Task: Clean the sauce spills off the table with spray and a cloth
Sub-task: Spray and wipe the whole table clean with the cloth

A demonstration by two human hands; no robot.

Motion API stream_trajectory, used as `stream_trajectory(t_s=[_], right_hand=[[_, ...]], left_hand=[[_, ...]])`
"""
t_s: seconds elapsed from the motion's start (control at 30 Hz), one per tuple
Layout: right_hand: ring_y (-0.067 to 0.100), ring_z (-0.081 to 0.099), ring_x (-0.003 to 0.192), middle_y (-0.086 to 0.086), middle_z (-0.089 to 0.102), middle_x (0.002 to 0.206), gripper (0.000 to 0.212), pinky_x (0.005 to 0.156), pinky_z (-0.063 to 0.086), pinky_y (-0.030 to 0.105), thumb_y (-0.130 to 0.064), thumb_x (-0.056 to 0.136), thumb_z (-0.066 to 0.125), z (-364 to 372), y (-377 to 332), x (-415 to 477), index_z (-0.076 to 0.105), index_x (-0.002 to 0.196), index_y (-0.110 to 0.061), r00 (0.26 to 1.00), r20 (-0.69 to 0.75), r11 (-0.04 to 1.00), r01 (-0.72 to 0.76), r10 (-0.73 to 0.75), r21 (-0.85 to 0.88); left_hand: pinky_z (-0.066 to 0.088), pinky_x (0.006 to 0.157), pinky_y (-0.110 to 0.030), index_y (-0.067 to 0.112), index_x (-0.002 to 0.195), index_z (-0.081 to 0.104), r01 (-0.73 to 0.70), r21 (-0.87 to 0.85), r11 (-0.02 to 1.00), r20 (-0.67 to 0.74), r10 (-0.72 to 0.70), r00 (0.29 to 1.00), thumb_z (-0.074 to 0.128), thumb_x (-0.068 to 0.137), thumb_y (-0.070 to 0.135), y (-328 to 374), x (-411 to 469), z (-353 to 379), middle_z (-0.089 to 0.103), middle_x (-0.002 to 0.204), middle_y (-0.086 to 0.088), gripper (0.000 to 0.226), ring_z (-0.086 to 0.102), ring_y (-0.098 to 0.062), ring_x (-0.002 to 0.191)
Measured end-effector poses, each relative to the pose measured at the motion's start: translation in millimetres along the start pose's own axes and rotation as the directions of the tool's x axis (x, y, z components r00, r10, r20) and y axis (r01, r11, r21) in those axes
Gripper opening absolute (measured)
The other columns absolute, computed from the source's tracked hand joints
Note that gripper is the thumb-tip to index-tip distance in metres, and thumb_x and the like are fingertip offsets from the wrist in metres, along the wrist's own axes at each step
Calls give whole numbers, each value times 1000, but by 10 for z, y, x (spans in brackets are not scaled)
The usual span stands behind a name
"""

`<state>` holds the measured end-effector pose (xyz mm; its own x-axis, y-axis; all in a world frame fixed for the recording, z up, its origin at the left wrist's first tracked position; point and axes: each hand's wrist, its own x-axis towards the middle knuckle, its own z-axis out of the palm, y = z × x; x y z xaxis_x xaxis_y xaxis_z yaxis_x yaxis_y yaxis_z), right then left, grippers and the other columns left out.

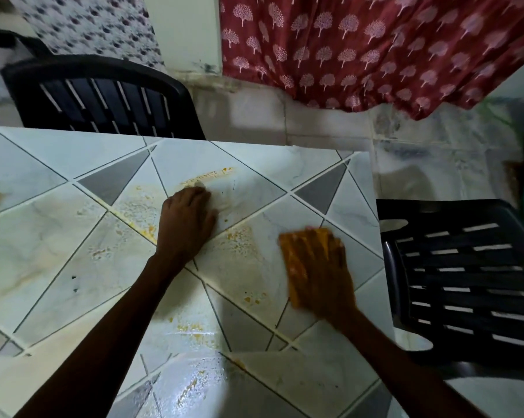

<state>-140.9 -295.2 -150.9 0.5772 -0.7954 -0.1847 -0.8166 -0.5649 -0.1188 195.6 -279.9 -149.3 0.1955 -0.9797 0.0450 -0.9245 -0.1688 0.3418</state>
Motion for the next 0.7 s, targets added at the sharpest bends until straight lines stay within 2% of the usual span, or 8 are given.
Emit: stream_trajectory(t_s=[0.07,0.1,0.2,0.27,0.37,0.47,0.57,0.7], right_hand=[[45,12,154,14,9,170,69,121,14,64,-54,104,24,-98,-37,752,5,163,-24,984,-49,986,-169,168,-10],[47,14,153,15,12,169,69,121,14,65,-54,103,24,-168,-105,1136,9,163,-23,970,-64,972,-236,237,10],[48,15,152,14,19,168,69,120,15,66,-52,100,32,-264,-487,1889,23,161,-22,943,-131,952,-297,305,72],[47,11,153,14,15,169,68,120,14,64,-50,101,35,-199,-808,1816,21,162,-23,968,-162,981,-186,193,59],[43,-3,156,11,1,171,68,122,12,61,-48,104,31,-47,-1018,996,7,163,-25,992,-96,996,89,-86,24],[39,1,157,6,3,171,69,121,16,60,-50,102,34,67,-704,250,9,163,-28,991,-40,991,128,-127,32],[41,3,156,11,3,171,69,121,17,62,-53,103,28,30,-182,197,9,163,-24,1000,-8,1000,-27,27,-2],[48,16,152,15,12,169,73,122,15,64,-58,101,24,-177,169,1113,9,163,-22,961,-42,962,-271,272,31]], left_hand=[[38,98,-44,12,130,59,-16,81,997,1,16,1000,46,97,38,26,-26,4,58,132,-7,44,52,-31,122],[36,99,-44,13,131,58,-25,112,993,-1,25,1000,44,98,36,39,-45,12,57,132,-6,43,51,-31,124],[32,101,-45,14,130,59,-25,137,990,-15,28,1000,41,97,29,44,-55,28,59,131,-5,40,51,-30,123],[32,101,-45,14,127,62,-13,133,991,-17,15,1000,42,96,26,14,-29,9,61,128,-5,39,53,-30,119],[32,99,-44,15,123,65,-23,144,989,-7,24,1000,45,92,23,25,2,-33,63,125,-3,38,58,-28,112],[35,94,-42,14,123,64,-30,124,992,10,29,1000,48,88,24,28,25,-44,63,125,-3,40,60,-28,110],[37,90,-41,14,125,61,15,34,999,-29,-14,999,51,88,25,-28,56,-76,61,125,-6,40,56,-32,113],[37,97,-42,17,137,50,145,16,989,-104,-143,984,50,95,42,-175,137,-194,52,139,-8,49,47,-28,125]])
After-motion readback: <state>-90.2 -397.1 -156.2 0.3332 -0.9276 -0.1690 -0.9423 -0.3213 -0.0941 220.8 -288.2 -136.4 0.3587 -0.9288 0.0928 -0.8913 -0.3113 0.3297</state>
